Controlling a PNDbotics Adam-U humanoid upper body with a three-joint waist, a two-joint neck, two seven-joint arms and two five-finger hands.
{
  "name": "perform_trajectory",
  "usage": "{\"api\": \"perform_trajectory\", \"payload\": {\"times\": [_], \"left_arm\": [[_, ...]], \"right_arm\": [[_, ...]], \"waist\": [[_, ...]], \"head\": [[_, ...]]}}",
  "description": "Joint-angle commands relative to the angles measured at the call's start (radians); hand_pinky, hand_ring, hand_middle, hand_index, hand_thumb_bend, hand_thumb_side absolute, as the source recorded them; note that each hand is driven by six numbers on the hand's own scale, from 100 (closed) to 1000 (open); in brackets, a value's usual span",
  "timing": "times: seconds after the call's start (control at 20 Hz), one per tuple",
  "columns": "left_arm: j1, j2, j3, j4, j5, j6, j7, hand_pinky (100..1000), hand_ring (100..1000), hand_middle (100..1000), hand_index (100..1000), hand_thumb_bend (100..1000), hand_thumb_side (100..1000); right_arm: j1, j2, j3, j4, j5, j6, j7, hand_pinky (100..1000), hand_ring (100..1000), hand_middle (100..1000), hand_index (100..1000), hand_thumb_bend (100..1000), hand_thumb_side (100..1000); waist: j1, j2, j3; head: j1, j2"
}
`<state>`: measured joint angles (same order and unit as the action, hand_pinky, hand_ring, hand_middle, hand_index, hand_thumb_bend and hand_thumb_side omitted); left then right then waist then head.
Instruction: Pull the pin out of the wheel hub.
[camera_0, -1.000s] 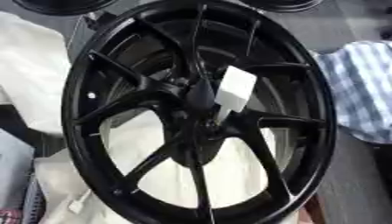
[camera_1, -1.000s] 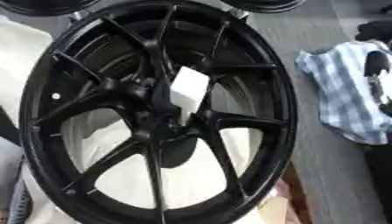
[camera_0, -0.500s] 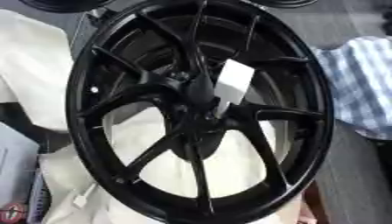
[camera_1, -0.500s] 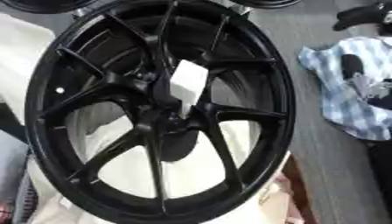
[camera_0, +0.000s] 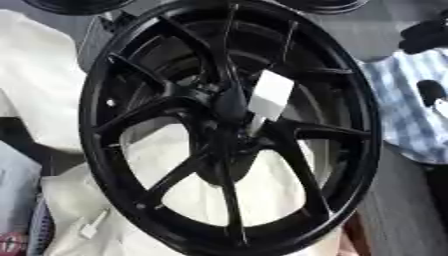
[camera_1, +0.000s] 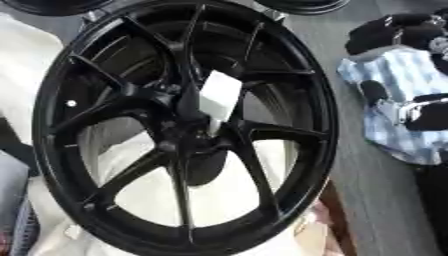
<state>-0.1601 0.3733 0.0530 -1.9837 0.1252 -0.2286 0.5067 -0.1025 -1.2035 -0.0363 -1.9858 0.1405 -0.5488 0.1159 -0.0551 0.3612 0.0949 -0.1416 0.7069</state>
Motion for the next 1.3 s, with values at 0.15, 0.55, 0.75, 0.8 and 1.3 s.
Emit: {"api": "perform_trajectory", "payload": {"times": [0.15, 0.55, 0.75, 0.8, 1.3], "left_arm": [[-0.009, 0.027, 0.0, -0.016, 0.001, 0.002, -0.005, 824, 684, 626, 802, 102, 745], [-0.019, 0.03, -0.007, -0.016, 0.01, 0.003, -0.014, 824, 685, 626, 802, 106, 743], [-0.023, 0.032, -0.011, -0.016, 0.016, 0.003, -0.02, 824, 684, 626, 801, 108, 741], [-0.024, 0.033, -0.011, -0.016, 0.018, 0.003, -0.021, 824, 684, 626, 801, 107, 742], [-0.031, 0.033, -0.018, -0.016, 0.021, 0.007, -0.028, 823, 681, 622, 801, 104, 752]], "right_arm": [[-0.052, -0.055, 0.022, -0.014, 0.078, -0.016, 0.083, 887, 861, 748, 800, 100, 231], [-0.15, -0.07, 0.073, -0.014, 0.006, -0.026, 0.209, 889, 863, 749, 800, 100, 235], [-0.204, -0.076, 0.096, -0.014, -0.023, -0.027, 0.269, 896, 881, 773, 818, 100, 250], [-0.215, -0.076, 0.101, -0.014, -0.025, -0.03, 0.282, 897, 883, 776, 821, 100, 253], [-0.318, -0.057, 0.143, -0.014, -0.034, -0.057, 0.36, 922, 917, 810, 871, 100, 290]], "waist": [[-0.004, -0.024, 0.005], [-0.012, -0.03, 0.021], [-0.016, -0.033, 0.034], [-0.017, -0.033, 0.038], [-0.037, -0.018, 0.07]], "head": [[-0.006, -0.012], [-0.007, -0.002], [-0.012, -0.002], [-0.013, -0.003], [-0.024, -0.008]]}}
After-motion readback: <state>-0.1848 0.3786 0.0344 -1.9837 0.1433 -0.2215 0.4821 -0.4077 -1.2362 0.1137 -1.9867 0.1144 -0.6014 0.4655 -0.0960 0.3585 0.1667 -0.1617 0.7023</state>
